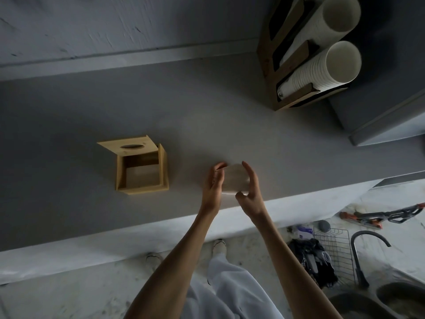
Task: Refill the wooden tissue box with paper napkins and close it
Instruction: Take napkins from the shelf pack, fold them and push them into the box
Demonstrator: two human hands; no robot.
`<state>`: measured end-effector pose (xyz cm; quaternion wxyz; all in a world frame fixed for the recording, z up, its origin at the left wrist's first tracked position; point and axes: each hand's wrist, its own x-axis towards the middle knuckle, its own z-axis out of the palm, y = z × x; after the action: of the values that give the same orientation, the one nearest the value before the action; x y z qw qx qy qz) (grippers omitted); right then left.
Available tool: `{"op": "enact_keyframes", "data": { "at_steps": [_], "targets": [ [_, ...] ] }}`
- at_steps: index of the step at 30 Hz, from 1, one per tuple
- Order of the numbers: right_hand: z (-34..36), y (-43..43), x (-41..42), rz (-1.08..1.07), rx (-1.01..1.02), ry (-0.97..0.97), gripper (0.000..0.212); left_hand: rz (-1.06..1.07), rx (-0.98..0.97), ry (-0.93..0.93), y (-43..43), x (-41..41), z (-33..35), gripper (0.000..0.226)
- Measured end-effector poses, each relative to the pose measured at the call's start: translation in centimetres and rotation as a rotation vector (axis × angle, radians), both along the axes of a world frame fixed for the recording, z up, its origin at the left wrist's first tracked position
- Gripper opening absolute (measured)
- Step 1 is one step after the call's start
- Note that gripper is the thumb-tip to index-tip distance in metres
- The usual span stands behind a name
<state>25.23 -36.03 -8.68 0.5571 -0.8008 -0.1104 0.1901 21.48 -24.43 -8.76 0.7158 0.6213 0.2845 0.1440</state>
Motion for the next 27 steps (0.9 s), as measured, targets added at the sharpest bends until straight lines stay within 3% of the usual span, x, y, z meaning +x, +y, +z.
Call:
{"op": "enact_keyframes", "data": {
  "at_steps": [10, 14, 16, 20, 22, 24, 27],
  "targets": [
    [-0.6, -0.9, -0.1, -0.008, -0.159, -0.194, 0.063, 0.055, -0.032, 0.107, -0.9, 0.6, 0.3, 0.020],
    [-1.1, -2.3, 0.6, 0.024, -0.217, -0.219, 0.053, -0.093, 0.125, 0.143, 0.3, -0.1, 0.5, 0.022],
    [-1.1, -3.0, 1.1, 0.052, -0.224, -0.169, 0.056, -0.284, 0.198, 0.151, 1.7, -0.8, 0.4, 0.034],
    [-1.4, -3.8, 1.7, 0.157, -0.253, -0.165, 0.064, -0.623, 0.266, 0.205, 3.9, -1.8, 0.7, 0.091],
    [-1.4, -3.8, 1.9, 0.157, -0.281, -0.236, 0.057, -0.649, 0.442, 0.208, 4.4, -1.7, 0.4, 0.091],
    [-1.1, -3.7, 1.9, 0.128, -0.307, -0.302, 0.047, -0.592, 0.584, 0.170, 4.6, -1.6, 0.4, 0.076],
    [-1.3, -3.5, 1.8, 0.135, -0.361, -0.324, 0.050, -0.556, 0.506, 0.166, 4.4, -1.6, 0.4, 0.075]
  ]
}}
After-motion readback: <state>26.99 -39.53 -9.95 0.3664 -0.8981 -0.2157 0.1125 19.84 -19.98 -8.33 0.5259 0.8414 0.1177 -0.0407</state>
